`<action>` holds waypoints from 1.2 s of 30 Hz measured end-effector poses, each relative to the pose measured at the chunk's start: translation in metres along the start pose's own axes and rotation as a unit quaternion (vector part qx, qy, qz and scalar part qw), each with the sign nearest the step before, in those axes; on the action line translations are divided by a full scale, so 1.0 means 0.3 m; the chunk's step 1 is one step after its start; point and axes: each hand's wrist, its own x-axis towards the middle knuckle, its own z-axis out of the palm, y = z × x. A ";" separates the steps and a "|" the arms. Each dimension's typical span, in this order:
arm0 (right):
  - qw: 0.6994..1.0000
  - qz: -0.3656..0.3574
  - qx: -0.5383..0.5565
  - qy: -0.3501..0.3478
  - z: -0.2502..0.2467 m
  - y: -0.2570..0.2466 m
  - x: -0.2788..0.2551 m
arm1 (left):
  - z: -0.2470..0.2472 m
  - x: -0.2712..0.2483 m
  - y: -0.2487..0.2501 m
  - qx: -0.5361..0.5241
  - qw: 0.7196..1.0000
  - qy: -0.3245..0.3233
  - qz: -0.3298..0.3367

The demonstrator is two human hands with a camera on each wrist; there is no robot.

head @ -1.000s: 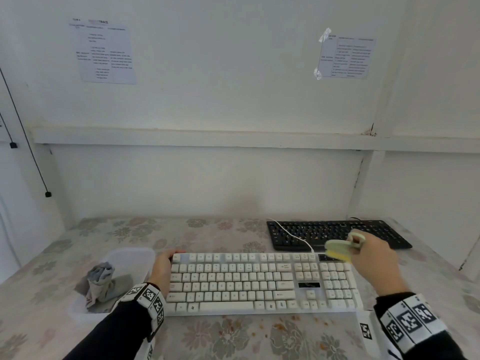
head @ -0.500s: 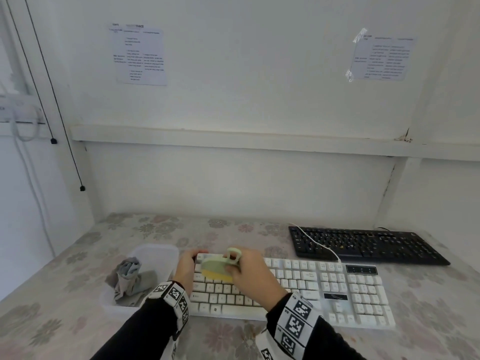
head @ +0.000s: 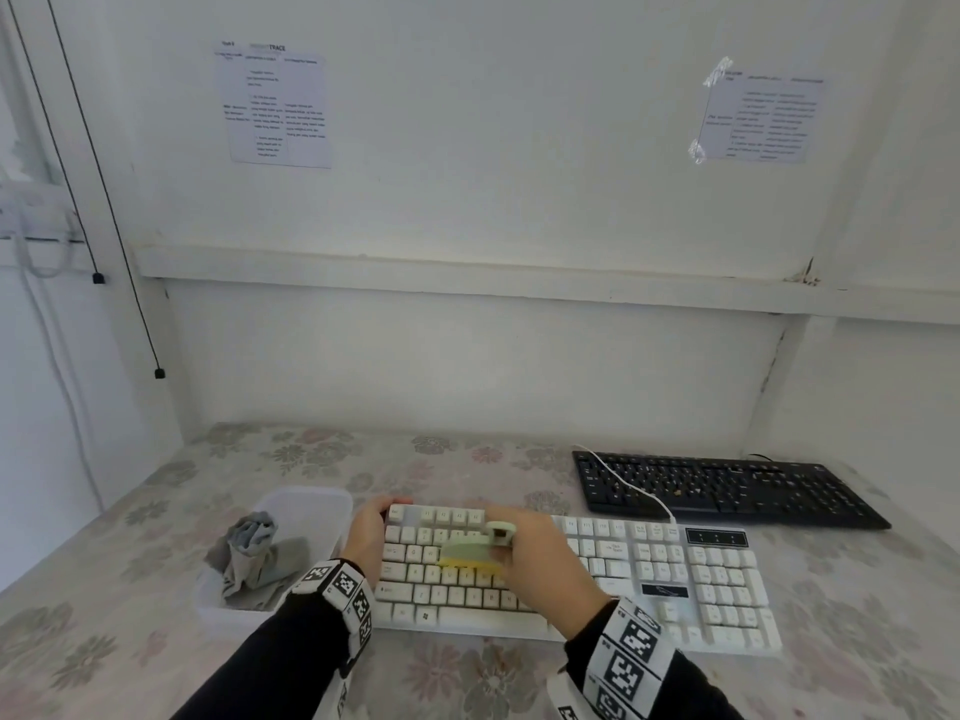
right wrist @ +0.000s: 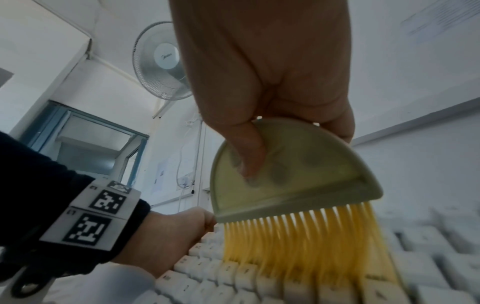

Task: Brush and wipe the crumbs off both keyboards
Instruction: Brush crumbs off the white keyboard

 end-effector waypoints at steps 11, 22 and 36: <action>0.986 0.155 0.029 0.045 -0.223 0.210 -0.165 | -0.001 -0.001 -0.006 0.014 1.000 0.006 -0.001; 0.938 0.317 -0.037 0.131 -0.410 0.460 -0.301 | 0.005 -0.035 0.006 0.015 1.000 0.017 0.000; 0.924 0.291 -0.107 0.222 -0.500 0.393 -0.309 | 0.007 -0.048 0.007 0.009 1.000 0.016 -0.002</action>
